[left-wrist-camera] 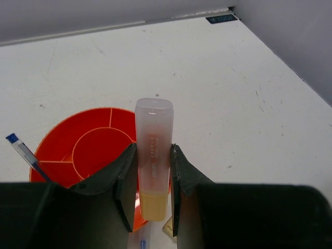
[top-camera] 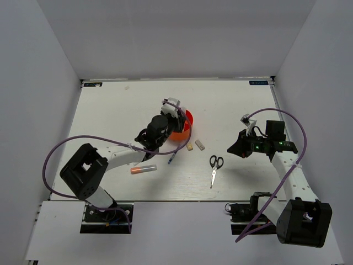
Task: Sort the stationery into containers
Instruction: Place the stationery in the storage box.
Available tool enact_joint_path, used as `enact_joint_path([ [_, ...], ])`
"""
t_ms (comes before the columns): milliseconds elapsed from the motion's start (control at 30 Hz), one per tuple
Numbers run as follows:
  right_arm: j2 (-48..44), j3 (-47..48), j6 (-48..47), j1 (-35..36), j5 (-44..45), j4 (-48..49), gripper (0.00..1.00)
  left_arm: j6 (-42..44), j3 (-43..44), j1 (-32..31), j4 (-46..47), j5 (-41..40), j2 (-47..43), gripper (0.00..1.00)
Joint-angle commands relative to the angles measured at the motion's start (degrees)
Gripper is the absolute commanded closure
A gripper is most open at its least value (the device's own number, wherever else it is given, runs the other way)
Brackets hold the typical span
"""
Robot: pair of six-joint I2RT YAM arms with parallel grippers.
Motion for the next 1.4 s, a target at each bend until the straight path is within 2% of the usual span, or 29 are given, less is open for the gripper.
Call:
enact_joint_path([
  [0,-0.36,1.23,-0.67,0.19,-1.91,0.74,1.0,2.95,-0.42,-1.4,5.17,-3.67,-0.79,0.99],
  [367,-0.62,1.15,-0.85,0.1,-2.18,0.57,1.0,15.78,-0.33,-5.98,10.88,-11.41,2.81,0.99],
  [867,-0.62,1.06,-1.2,0.19,-2.62,0.57,1.0,19.74,0.73,-5.98,11.59,-13.17,5.54,0.99],
  [1267,-0.53,1.06,-1.2,0.1,-2.88,0.39,1.0,19.04,0.2,-6.07,11.94,-14.93,6.95,0.99],
  [1367,-0.53,1.06,-1.38,0.1,-3.06,0.39,1.0,18.07,-0.5,-6.07,11.68,-15.46,5.99,0.91],
])
